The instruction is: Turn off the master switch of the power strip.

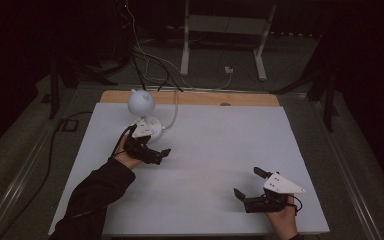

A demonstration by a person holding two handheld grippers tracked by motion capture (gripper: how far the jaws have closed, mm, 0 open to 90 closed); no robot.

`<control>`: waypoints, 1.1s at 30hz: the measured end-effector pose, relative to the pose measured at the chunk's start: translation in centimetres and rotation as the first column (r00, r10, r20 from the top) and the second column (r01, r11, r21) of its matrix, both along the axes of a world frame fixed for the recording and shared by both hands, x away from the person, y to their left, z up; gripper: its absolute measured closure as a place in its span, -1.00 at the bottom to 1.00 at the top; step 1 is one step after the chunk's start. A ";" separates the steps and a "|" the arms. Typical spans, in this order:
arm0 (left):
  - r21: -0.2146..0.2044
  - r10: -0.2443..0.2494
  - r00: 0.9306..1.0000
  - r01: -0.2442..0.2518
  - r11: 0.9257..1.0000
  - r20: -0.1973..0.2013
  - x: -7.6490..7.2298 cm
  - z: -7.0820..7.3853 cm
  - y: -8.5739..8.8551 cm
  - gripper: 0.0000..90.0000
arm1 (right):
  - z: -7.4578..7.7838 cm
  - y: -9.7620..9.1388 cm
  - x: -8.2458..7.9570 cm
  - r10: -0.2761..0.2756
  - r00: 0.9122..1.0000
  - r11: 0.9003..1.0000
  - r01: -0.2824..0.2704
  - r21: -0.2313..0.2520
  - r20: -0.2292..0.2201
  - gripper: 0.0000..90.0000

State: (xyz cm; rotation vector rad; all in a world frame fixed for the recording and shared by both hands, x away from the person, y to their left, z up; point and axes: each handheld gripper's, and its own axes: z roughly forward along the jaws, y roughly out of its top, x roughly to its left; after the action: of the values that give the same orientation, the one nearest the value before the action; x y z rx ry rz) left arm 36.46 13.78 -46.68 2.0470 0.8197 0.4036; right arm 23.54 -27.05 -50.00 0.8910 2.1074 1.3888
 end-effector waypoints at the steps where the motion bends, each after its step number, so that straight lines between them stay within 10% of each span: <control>1: 0.000 0.000 1.000 0.000 1.000 0.000 0.0 0.0 0.0 -0.97 | 0.0 0.0 0.0 0.000 1.000 1.000 0.000 0.000 0.000 -1.00; 22: 0.023 0.119 0.993 -0.118 0.993 -0.024 1.9 -1.1 -0.6 -0.97 | 0.0 -0.1 0.0 0.004 1.000 1.000 -0.004 0.006 -0.006 -1.00; 33: 0.044 0.217 0.976 -0.217 0.975 0.000 2.7 -1.4 -0.7 -0.44 | 0.0 -0.1 0.0 0.002 1.000 1.000 -0.002 0.012 -0.007 -1.00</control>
State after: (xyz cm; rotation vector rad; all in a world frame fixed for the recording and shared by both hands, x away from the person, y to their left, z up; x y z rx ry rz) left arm 39.13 13.10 -48.07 2.0053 1.0506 0.5417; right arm 23.58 -27.20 -50.02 0.9004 2.1080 1.4029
